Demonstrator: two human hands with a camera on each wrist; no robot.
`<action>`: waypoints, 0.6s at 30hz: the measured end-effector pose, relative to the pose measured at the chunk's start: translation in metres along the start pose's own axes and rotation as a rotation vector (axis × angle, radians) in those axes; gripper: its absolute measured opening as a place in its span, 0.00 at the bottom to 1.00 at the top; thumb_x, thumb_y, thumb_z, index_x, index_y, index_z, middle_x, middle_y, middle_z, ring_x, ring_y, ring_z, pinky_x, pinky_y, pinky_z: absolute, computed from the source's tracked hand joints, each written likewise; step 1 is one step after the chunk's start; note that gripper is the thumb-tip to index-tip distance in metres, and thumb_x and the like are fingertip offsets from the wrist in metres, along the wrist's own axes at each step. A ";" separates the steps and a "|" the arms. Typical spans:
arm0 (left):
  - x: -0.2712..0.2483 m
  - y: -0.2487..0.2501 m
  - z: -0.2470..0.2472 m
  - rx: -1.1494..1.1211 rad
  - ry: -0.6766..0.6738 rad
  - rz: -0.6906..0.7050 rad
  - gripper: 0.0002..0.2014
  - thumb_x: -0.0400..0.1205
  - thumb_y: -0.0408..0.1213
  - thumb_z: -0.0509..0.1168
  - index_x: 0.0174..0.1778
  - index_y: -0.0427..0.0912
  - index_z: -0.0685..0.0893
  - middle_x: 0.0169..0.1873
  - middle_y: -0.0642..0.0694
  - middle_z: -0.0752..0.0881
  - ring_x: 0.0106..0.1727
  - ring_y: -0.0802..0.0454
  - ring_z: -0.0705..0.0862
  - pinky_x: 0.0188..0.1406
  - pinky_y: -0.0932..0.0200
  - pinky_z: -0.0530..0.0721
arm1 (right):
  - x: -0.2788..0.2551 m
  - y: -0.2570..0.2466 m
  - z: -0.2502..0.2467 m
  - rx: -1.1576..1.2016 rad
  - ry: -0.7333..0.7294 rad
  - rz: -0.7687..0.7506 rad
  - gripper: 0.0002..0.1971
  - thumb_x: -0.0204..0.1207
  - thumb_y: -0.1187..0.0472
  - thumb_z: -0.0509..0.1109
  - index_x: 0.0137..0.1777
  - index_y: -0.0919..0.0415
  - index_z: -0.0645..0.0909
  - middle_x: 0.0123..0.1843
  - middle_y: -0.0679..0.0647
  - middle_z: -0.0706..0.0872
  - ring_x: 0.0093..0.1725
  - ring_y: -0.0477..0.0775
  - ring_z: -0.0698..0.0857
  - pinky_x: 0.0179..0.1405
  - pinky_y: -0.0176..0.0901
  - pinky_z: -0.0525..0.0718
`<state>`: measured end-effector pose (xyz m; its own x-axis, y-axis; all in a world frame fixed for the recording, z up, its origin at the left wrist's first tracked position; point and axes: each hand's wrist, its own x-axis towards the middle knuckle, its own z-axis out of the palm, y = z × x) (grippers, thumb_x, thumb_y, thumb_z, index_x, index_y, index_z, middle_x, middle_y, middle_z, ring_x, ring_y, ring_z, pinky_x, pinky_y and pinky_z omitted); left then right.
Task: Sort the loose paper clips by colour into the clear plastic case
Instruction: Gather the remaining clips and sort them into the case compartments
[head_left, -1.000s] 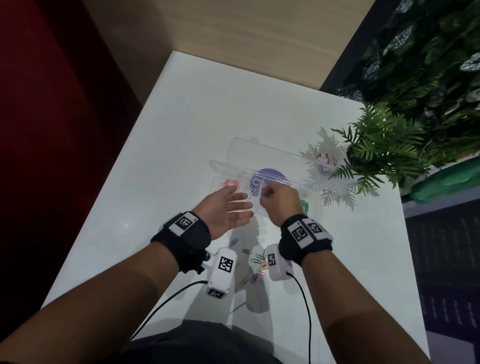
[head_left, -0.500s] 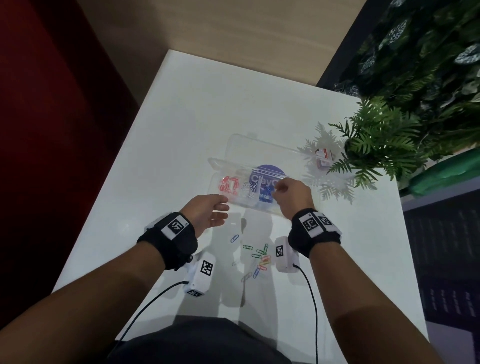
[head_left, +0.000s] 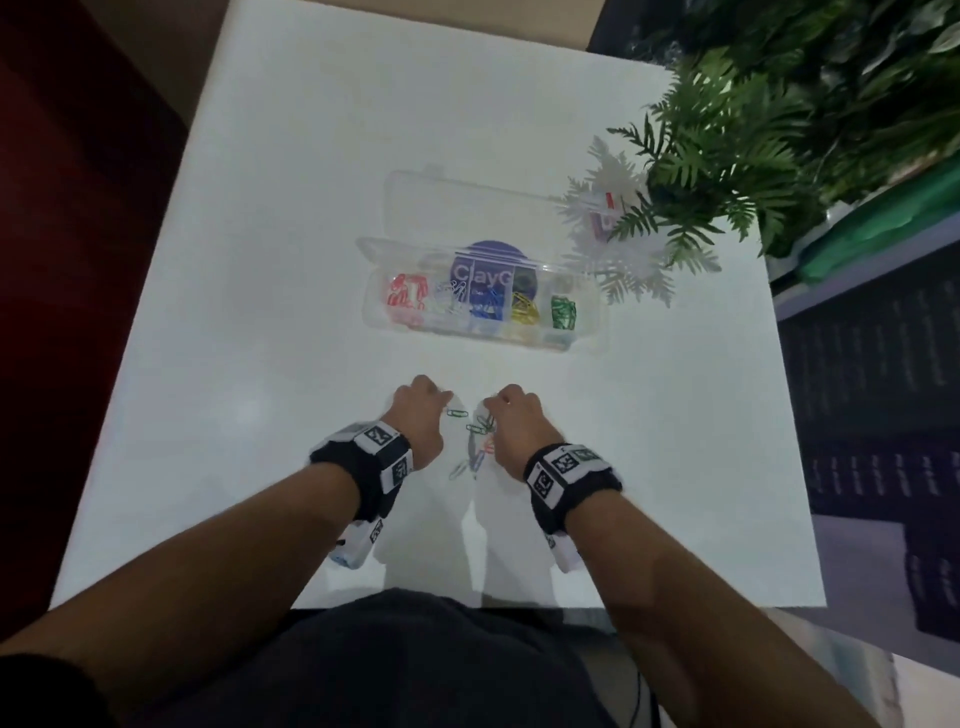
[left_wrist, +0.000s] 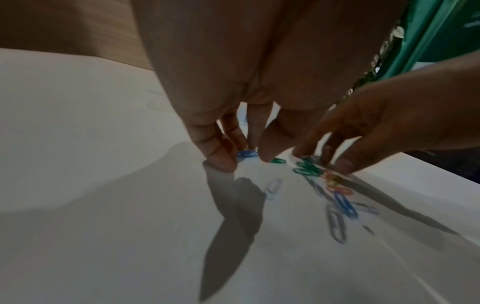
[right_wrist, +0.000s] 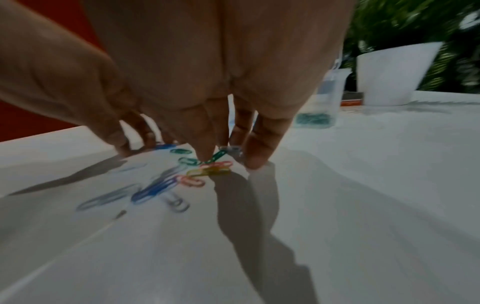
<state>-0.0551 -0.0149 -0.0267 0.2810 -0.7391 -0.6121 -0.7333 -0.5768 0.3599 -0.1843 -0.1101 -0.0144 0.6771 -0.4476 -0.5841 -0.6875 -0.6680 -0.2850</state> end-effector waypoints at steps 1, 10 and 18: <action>-0.001 0.003 0.006 -0.040 0.000 0.035 0.31 0.76 0.25 0.58 0.78 0.43 0.69 0.71 0.40 0.68 0.72 0.39 0.69 0.72 0.52 0.69 | 0.000 0.000 0.004 -0.002 -0.008 -0.042 0.23 0.76 0.70 0.62 0.71 0.60 0.72 0.70 0.61 0.69 0.68 0.65 0.69 0.68 0.51 0.72; -0.019 -0.010 0.011 0.033 0.046 0.023 0.45 0.71 0.42 0.76 0.81 0.45 0.60 0.72 0.43 0.65 0.71 0.43 0.67 0.66 0.51 0.74 | -0.014 0.038 0.006 -0.031 -0.037 -0.073 0.37 0.69 0.62 0.75 0.77 0.56 0.63 0.72 0.57 0.64 0.69 0.62 0.68 0.62 0.53 0.79; -0.003 0.016 0.029 -0.131 0.163 0.023 0.31 0.76 0.36 0.71 0.76 0.45 0.70 0.64 0.43 0.74 0.64 0.43 0.78 0.59 0.58 0.72 | 0.007 0.017 0.018 0.205 0.058 -0.158 0.21 0.72 0.69 0.69 0.65 0.59 0.77 0.61 0.57 0.74 0.59 0.61 0.79 0.60 0.53 0.79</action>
<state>-0.0859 -0.0117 -0.0391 0.3695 -0.7931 -0.4842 -0.6571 -0.5915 0.4673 -0.1963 -0.1138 -0.0368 0.7898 -0.3848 -0.4776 -0.6073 -0.6003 -0.5205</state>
